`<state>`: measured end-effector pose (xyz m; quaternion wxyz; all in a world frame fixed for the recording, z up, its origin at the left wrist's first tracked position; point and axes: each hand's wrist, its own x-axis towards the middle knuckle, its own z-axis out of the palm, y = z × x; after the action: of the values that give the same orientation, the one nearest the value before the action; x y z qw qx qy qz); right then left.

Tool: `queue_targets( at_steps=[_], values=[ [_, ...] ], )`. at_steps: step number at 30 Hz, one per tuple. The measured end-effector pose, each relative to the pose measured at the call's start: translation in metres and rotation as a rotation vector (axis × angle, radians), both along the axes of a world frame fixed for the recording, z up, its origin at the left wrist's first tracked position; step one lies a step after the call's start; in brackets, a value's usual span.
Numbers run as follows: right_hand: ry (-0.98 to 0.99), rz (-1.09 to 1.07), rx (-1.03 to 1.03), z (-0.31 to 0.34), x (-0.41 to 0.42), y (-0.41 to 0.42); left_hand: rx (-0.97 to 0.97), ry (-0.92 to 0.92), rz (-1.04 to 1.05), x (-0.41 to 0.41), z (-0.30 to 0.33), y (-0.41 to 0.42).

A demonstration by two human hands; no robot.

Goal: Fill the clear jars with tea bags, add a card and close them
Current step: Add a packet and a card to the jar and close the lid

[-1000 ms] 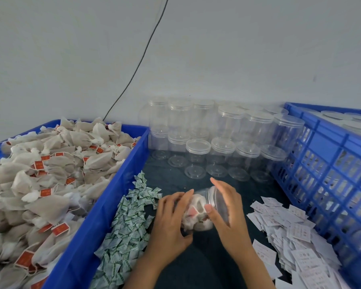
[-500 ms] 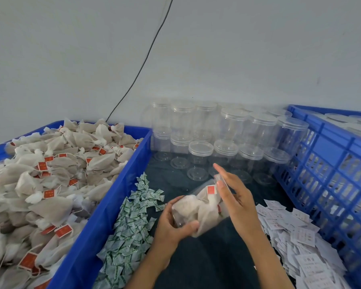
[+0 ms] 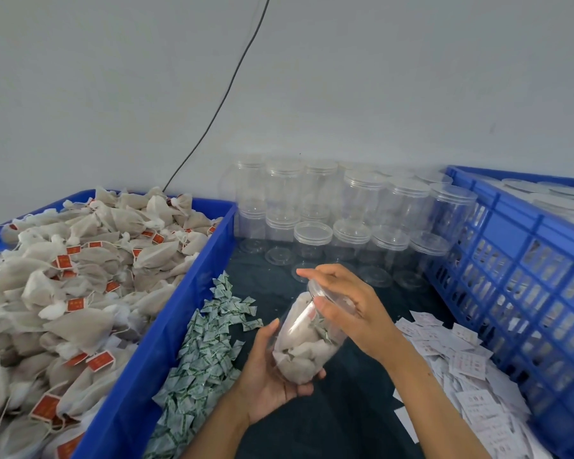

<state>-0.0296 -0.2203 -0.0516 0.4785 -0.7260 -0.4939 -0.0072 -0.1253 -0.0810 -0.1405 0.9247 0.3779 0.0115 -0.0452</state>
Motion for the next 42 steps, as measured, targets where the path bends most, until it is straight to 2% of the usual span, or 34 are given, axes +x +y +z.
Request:
queue_targets(
  at_steps=[6, 9, 11, 14, 18, 21, 25, 27, 31, 32, 35, 37, 40, 42],
  values=[
    [0.108, -0.242, -0.017, 0.003, -0.018, 0.021, 0.057, -0.143, 0.219, -0.001, -0.002, 0.001],
    [0.170, -0.318, -0.040, 0.005, -0.022, 0.028, 0.119, -0.145, 0.327, -0.001, -0.002, -0.002],
    [0.172, -0.262, -0.113, 0.006, -0.019, 0.027, 0.062, -0.075, 0.374, -0.002, -0.004, -0.002],
    [0.214, -0.039, -0.168, 0.006, -0.017, 0.022, -0.133, 0.034, 0.273, -0.002, -0.004, 0.002],
    [0.213, -0.105, -0.030, 0.000, -0.017, 0.024, -0.200, 0.025, 0.238, 0.000, 0.000, 0.002],
    [0.332, -0.245, 0.079, -0.008, -0.018, 0.034, -0.015, 0.011, 0.386, 0.002, -0.005, 0.003],
    [0.650, -0.459, 0.141, -0.017, -0.022, 0.038, 0.331, -0.078, 0.606, 0.003, -0.007, 0.002],
    [0.692, -0.364, 0.093, -0.015, -0.021, 0.030, 0.353, -0.097, 0.614, 0.002, -0.006, 0.000],
    [0.663, 0.076, 0.009, 0.005, -0.017, 0.008, 0.129, -0.026, 0.487, -0.001, 0.001, 0.001],
    [0.621, 0.087, -0.016, 0.009, -0.019, 0.007, 0.093, -0.021, 0.453, -0.001, 0.002, 0.001],
    [0.488, -0.196, -0.066, 0.014, -0.028, 0.017, 0.062, -0.054, 0.446, -0.001, 0.002, 0.001],
    [0.444, -0.279, -0.126, 0.014, -0.033, 0.024, 0.059, -0.064, 0.460, -0.002, 0.000, 0.002],
    [0.546, -0.010, -0.036, 0.015, -0.030, 0.021, -0.009, -0.040, 0.433, -0.003, 0.002, 0.005],
    [0.549, 0.063, -0.037, 0.017, -0.024, 0.016, -0.043, -0.042, 0.412, -0.003, 0.003, 0.006]
  ],
)
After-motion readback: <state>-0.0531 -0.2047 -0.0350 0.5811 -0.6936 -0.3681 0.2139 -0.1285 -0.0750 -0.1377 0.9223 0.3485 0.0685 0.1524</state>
